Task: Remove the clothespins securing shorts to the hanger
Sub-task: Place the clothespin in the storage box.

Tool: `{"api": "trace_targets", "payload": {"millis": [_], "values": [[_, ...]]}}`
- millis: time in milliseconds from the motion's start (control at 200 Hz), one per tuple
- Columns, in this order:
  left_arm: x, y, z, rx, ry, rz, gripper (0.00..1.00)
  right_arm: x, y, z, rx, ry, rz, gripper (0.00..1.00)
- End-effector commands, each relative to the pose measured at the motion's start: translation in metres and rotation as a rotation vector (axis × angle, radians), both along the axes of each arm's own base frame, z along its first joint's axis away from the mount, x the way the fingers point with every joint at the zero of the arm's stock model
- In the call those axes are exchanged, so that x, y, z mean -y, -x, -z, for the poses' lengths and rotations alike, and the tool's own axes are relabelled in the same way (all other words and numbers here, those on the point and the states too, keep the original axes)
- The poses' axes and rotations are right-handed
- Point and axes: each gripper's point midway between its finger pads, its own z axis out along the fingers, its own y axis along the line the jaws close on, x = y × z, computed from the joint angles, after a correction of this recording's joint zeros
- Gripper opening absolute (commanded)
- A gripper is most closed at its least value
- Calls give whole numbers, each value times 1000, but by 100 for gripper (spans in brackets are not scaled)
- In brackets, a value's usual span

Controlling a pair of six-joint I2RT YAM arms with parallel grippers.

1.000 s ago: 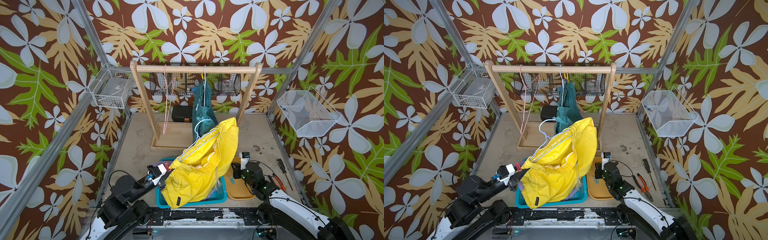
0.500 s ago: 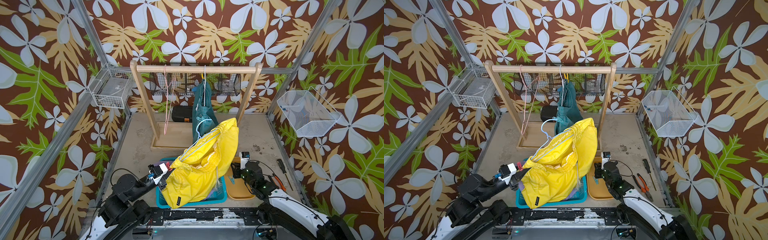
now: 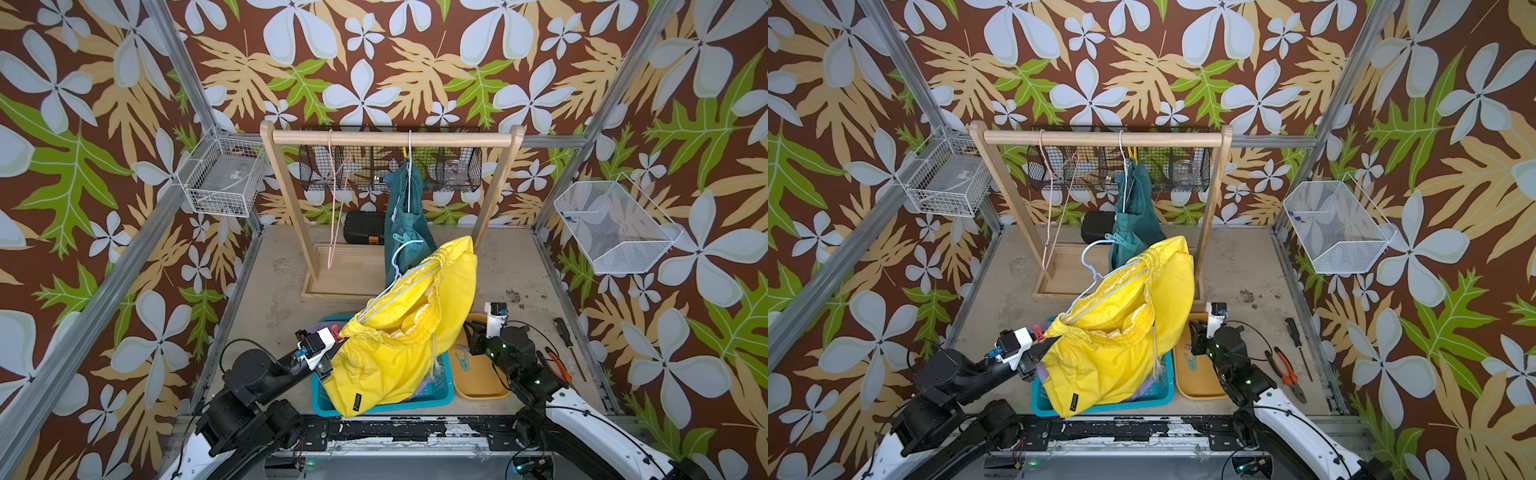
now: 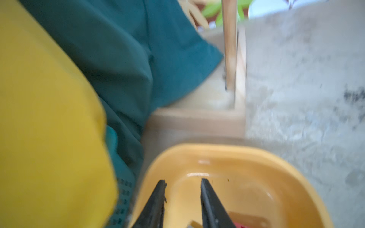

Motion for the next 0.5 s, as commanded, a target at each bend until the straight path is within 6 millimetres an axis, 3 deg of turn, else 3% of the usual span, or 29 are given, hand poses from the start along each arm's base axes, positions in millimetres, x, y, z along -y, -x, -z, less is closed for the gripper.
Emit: {"api": "trace_targets", "payload": {"millis": [0,170,280,495], "values": [[-1,1,-11,32,32,-1,0,3,5,-37,115,-19,-5,33],[2,-1,-7,16,21,7,0,11,25,-111,334,-47,-31,36],[8,-2,0,-12,3,28,0,6,40,-150,445,-57,-96,39],[24,-1,17,-109,-44,104,0,-17,68,-191,609,-116,-282,43]]}}
